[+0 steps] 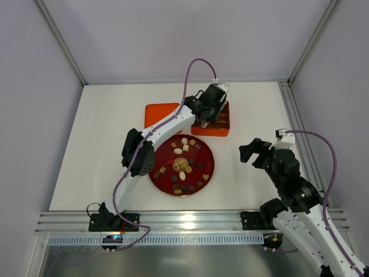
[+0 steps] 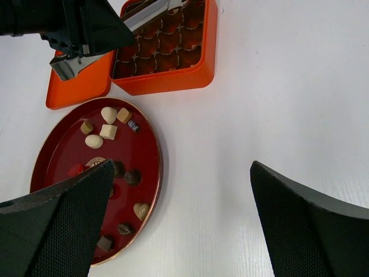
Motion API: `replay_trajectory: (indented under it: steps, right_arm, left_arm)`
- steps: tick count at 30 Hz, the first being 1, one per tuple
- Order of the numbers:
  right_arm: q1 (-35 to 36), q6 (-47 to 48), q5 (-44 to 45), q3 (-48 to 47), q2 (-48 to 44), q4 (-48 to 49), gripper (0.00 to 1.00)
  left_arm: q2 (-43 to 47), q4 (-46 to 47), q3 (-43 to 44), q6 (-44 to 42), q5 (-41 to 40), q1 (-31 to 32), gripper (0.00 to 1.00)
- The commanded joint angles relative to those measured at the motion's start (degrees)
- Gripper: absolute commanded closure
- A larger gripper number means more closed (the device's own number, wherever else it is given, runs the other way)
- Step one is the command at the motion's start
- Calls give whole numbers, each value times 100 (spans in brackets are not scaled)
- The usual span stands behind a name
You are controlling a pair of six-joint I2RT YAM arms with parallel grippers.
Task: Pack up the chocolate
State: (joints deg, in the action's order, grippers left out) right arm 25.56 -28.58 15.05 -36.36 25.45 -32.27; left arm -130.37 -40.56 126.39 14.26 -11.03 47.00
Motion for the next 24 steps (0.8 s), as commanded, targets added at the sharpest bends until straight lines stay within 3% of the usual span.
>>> replay_trajectory:
  steps: [1,4,20,24]
  right_arm:
    - [19,89,86,-152,-58,28,0]
    - [19,98,104,-143,-58,28,0]
    - [19,116,68,-161,56,125,0]
    - [10,116,68,-179,65,160,0]
  left_arm:
    - [-41,346,228,-108,65,-16,77]
    - [-77,364,246,-108,31,-25,77]
    - [-6,390,255,-231,57,-77,54]
    - [107,382,255,-240,74,-86,54]
